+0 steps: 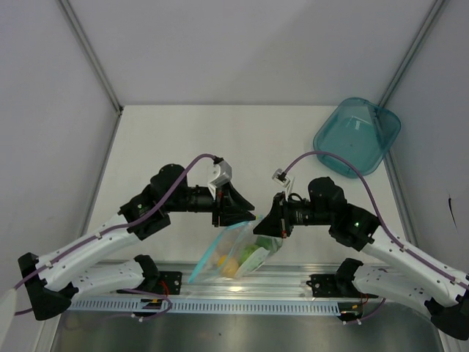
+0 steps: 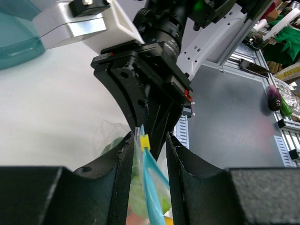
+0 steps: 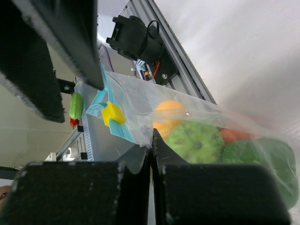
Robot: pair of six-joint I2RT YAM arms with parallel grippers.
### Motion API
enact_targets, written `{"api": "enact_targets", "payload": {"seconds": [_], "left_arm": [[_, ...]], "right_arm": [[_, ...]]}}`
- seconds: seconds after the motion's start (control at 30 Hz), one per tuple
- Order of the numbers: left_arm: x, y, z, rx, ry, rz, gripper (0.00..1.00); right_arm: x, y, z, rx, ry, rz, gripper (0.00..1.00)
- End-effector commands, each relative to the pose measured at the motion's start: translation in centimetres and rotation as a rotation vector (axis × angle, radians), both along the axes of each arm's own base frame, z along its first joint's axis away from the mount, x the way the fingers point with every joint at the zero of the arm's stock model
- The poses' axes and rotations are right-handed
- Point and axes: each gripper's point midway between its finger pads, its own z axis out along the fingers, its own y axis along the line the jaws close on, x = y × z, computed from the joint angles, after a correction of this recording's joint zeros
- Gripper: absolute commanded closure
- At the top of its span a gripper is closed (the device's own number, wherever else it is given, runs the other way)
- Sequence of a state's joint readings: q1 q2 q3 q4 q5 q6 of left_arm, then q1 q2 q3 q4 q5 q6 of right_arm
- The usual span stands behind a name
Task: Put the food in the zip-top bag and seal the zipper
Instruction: Zip the zipper food storage bag at the center of the board.
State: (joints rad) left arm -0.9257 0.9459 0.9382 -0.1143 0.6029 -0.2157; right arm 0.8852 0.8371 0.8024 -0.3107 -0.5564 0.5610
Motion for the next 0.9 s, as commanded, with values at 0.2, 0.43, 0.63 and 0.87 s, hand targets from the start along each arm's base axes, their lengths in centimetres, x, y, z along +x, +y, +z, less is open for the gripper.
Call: {"api": "enact_targets", "payload": {"seconds": [0.2, 0.43, 0.63, 0.87], "left_arm": [[-1.1, -0.3, -0.4, 0.019, -0.043, -0.056, 0.63], [-0.9, -1.0, -1.6, 0.077, -0.051, -0.042, 0.64], [-0.7, -1.1, -1.3, 0.072, -0.053, -0.026, 0.71], [-0.1, -1.2, -1.2, 0.087, -0.046, 0.003, 0.81]], "right_arm": [[-0.1, 0.4, 3.3, 0.068, -0.019, 0.017, 1.00], [0.0, 0.5, 3.4, 0.069, -0.017, 0.017, 1.00], [0.0, 0.6, 3.3, 0.067, -0.014, 0.018, 1.00], [-0.1, 0.7, 3.0, 0.054, -0.013, 0.018, 1.00]]}}
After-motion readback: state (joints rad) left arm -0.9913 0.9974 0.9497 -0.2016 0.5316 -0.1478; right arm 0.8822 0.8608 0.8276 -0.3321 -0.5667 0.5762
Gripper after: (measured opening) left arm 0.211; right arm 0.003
